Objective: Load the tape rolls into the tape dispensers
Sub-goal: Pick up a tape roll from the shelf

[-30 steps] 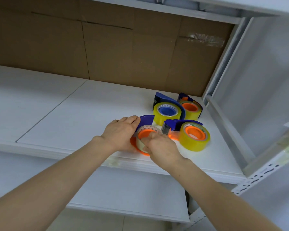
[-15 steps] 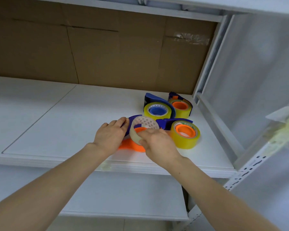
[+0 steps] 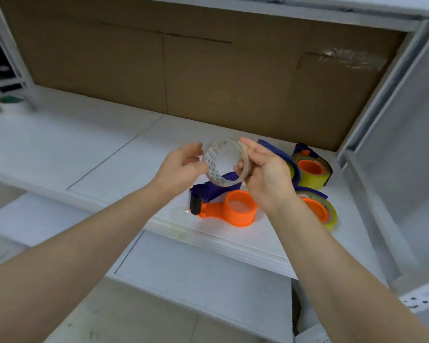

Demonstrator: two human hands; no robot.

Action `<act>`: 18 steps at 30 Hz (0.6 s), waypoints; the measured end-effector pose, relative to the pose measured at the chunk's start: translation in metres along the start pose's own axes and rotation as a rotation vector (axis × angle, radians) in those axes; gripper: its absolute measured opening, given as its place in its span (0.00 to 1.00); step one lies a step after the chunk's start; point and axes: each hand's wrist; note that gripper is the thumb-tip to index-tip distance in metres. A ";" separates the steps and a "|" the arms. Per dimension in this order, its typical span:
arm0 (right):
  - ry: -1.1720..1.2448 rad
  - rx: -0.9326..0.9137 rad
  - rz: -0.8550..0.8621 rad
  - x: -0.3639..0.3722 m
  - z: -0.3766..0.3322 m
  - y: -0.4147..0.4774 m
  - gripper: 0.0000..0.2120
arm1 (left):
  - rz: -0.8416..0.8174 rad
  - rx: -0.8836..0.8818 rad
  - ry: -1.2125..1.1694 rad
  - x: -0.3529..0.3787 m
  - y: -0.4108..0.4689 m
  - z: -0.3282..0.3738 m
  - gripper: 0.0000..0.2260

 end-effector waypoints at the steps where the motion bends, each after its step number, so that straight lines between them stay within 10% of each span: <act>1: 0.017 0.028 -0.013 0.010 0.005 0.003 0.15 | 0.061 0.016 -0.015 -0.010 -0.002 0.001 0.22; 6: -0.062 0.102 -0.118 0.075 0.037 0.007 0.04 | 0.204 0.097 0.135 -0.078 -0.012 -0.013 0.11; 11: -0.661 -0.174 -0.179 0.153 0.087 0.003 0.19 | 0.397 0.097 0.366 -0.180 -0.023 -0.039 0.07; 18: -0.761 -0.261 -0.334 0.320 0.191 0.010 0.13 | 0.516 0.021 0.524 -0.353 -0.051 -0.098 0.08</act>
Point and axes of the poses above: each hand's wrist, its own y-axis towards the middle knuckle, its own x-axis out of the palm, z = x × y, and after that the axes turned 4 degrees about x, right-handed
